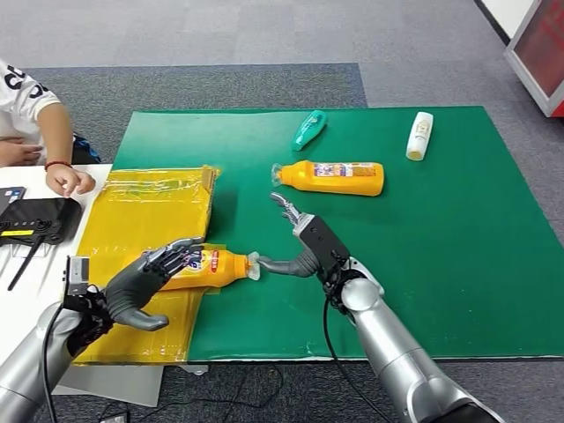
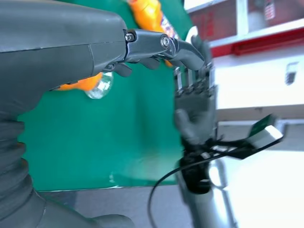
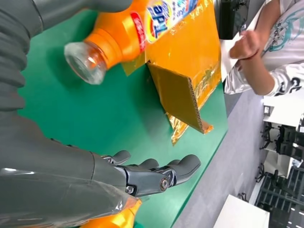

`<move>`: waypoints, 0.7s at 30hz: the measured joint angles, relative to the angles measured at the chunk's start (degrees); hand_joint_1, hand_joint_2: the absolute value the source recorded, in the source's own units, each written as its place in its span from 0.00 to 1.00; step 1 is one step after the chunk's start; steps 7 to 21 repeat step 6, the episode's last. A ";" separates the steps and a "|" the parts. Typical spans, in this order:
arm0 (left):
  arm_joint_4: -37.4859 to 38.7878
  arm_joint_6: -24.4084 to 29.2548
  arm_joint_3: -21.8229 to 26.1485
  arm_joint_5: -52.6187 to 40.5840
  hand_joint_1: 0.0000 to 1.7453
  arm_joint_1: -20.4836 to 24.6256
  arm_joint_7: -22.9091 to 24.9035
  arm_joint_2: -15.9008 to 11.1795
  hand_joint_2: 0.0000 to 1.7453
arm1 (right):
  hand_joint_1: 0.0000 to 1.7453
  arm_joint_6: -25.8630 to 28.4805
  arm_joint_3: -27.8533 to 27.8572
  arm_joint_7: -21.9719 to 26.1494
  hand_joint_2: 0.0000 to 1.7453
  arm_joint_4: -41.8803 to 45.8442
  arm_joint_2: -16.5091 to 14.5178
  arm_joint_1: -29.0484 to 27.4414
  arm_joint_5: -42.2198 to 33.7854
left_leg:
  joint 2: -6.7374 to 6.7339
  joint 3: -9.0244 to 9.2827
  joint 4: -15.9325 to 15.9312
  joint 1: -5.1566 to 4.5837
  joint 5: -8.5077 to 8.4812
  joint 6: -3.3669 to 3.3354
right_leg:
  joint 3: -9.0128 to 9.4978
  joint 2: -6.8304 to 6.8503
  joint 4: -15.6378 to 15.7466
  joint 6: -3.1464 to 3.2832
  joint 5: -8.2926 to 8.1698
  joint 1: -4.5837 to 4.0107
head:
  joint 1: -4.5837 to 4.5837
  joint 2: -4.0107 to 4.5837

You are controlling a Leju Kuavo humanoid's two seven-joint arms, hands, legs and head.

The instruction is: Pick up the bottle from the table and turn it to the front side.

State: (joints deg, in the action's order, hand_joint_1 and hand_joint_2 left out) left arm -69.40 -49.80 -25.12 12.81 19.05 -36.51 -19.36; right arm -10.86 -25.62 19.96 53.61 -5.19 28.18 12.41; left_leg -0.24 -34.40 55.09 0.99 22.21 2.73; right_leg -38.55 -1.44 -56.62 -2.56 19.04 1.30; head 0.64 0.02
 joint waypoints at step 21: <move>-1.72 -0.65 3.72 -0.55 0.00 -2.26 0.49 2.09 1.00 | 0.00 0.02 0.02 -0.07 1.00 0.56 0.17 -0.56 0.01 | 0.00 -0.01 0.00 0.01 -0.01 0.01 | -0.03 0.00 0.00 0.01 0.01 -0.01 | 0.00 0.00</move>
